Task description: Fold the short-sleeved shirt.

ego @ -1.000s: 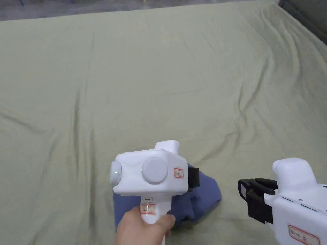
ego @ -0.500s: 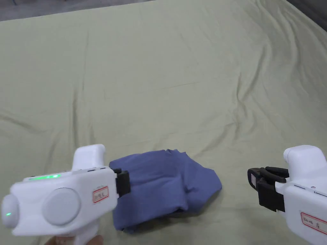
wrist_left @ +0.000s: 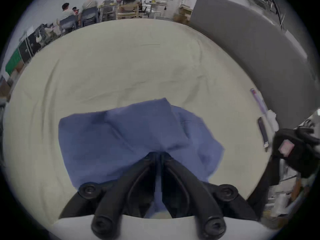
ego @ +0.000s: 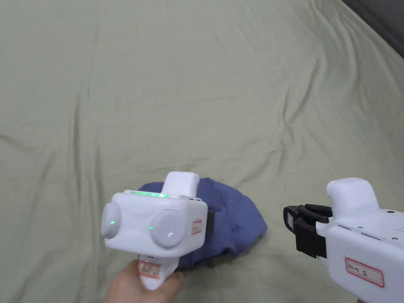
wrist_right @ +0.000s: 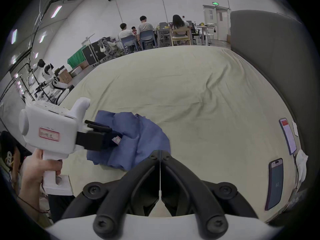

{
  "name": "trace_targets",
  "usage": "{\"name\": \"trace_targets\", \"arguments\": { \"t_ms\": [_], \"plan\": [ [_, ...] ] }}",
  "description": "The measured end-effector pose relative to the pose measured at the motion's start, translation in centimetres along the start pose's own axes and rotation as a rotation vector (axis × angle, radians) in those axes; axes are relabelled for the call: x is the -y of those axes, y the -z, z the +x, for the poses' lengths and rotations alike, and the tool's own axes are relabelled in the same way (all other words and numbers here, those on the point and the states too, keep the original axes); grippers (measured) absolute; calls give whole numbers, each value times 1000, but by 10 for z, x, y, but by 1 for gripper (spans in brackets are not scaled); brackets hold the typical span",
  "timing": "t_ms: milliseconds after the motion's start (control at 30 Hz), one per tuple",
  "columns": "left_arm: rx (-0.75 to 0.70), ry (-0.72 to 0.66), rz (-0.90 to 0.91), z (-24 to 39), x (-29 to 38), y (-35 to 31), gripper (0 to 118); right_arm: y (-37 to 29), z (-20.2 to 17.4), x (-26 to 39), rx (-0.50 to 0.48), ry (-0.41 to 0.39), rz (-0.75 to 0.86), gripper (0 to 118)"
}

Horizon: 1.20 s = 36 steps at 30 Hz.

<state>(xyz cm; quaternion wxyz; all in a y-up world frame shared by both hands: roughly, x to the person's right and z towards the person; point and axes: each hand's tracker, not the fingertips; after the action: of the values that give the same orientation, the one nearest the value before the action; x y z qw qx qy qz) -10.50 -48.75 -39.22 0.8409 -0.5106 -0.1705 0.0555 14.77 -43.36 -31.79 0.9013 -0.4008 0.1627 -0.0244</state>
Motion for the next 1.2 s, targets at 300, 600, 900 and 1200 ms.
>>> {"name": "trace_targets", "arguments": {
  "t_ms": [300,600,900,1200],
  "plan": [
    [-77,-146,230,-68,31,-144,7,21,-85,-43,-140,-127,59,3],
    [164,-431,161,-135,36,-90,85,176,-76,7,-14,-187,-207,3],
    [233,-390,34,-145,24,3,87,165,-46,-8,-193,-85,-213,3],
    [362,-444,60,-160,33,2,30,151,-53,-6,-245,-82,-174,3]
  ]
}}
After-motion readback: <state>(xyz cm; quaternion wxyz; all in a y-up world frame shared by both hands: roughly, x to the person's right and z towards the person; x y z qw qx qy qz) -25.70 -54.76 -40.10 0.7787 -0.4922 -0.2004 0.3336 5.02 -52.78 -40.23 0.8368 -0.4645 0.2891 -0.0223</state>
